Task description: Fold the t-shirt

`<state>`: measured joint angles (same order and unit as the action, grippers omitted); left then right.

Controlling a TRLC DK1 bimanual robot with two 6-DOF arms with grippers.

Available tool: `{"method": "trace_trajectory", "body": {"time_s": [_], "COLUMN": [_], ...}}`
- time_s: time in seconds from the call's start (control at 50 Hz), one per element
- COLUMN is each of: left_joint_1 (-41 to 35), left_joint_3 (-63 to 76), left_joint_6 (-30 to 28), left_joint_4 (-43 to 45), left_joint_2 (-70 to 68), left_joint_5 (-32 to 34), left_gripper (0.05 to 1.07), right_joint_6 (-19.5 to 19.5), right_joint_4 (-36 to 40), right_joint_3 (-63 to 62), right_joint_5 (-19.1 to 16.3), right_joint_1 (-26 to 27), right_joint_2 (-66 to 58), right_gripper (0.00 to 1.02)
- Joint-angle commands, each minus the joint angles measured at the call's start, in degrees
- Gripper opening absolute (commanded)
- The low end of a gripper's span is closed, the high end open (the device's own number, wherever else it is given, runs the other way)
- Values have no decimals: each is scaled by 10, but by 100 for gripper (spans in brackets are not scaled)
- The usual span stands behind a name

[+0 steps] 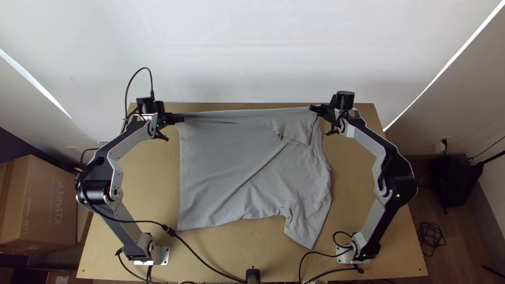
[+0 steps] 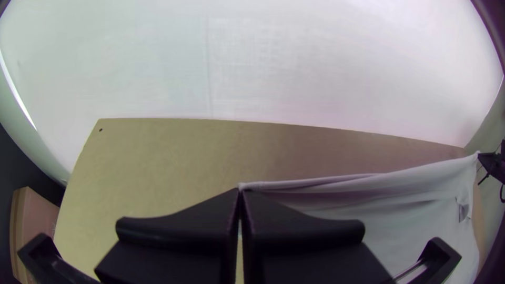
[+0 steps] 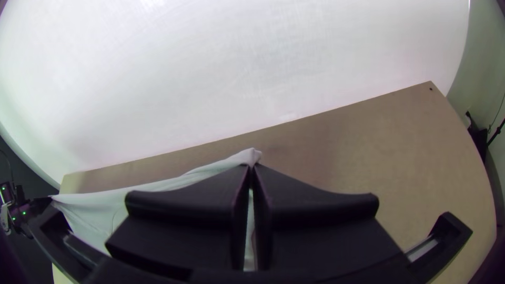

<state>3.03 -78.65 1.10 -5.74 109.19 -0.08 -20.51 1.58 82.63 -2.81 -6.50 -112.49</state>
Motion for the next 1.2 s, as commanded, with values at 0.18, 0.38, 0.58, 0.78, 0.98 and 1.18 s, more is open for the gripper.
{"method": "trace_trajectory", "body": {"time_s": [0.18, 0.38, 0.58, 0.78, 0.98, 1.18], "left_joint_1": [17, 15, 8, -10, -33, -43], "left_joint_3": [115, 176, 225, 279, 340, 393], "left_joint_6": [14, 14, 15, 45, 67, 67], "left_joint_4": [5, 8, 10, 13, 27, 62], "left_joint_2": [-90, -139, -180, -222, -245, -276], "left_joint_5": [0, 3, 4, 4, 3, -5], "left_gripper": [8, 8, 8, 8, 8, 15], "right_joint_6": [5, 14, 14, 14, 12, 4], "right_joint_4": [26, 26, 24, 20, 18, 14], "right_joint_3": [-70, -133, -184, -237, -277, -299], "right_joint_5": [22, 22, 22, 22, 22, 23], "right_joint_1": [15, 18, 17, 10, 7, 9], "right_joint_2": [91, 131, 162, 181, 187, 191], "right_gripper": [2, 2, 2, 2, 2, 7]}}
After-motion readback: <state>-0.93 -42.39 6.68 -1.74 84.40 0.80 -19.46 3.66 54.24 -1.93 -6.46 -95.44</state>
